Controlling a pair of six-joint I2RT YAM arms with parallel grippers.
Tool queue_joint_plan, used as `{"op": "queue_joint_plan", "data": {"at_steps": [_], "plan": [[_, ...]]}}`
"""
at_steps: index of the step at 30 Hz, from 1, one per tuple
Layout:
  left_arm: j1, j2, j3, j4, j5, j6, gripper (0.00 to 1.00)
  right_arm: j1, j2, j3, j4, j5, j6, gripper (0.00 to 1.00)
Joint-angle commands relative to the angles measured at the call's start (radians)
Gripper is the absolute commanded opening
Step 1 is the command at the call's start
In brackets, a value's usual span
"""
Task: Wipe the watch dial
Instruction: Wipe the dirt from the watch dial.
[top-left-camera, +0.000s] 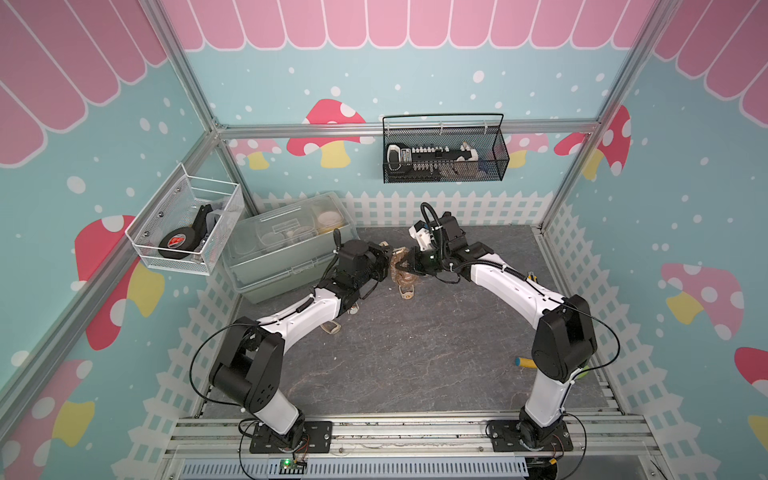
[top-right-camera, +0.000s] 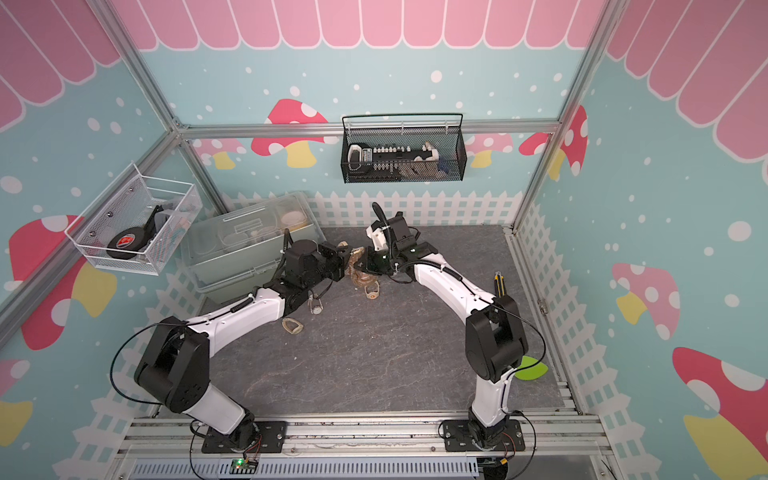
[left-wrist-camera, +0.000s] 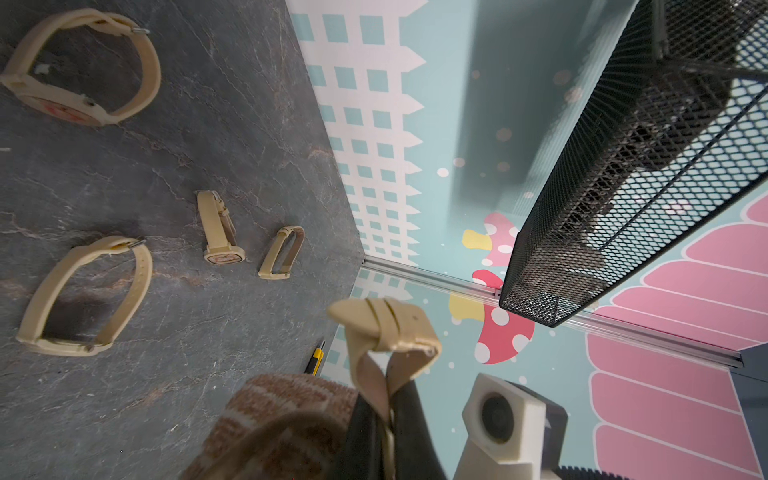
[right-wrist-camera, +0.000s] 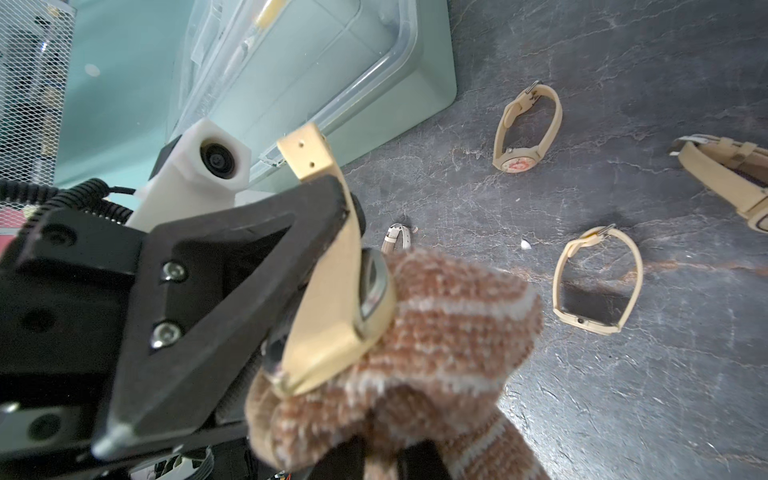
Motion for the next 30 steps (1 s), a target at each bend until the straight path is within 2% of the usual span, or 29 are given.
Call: {"op": "queue_joint_plan", "data": {"at_steps": [1,5,11,21,30], "plan": [[0.014,-0.020,-0.042,0.199,-0.056,-0.132,0.00,-0.001,0.043,0.045,0.046,-0.045,0.052,0.00],[0.017,-0.012,-0.085,0.380,-0.069,-0.183,0.00,0.010,0.113,0.100,0.068,-0.081,0.079,0.00],[0.017,0.010,-0.081,0.490,-0.070,-0.194,0.00,0.022,0.203,0.180,0.091,-0.123,0.116,0.00],[0.014,0.025,-0.092,0.514,-0.045,-0.193,0.00,0.029,0.269,0.292,0.085,-0.131,0.108,0.00],[0.006,0.065,-0.065,0.509,0.022,-0.174,0.00,0.031,0.318,0.394,0.031,-0.119,0.062,0.00]]}}
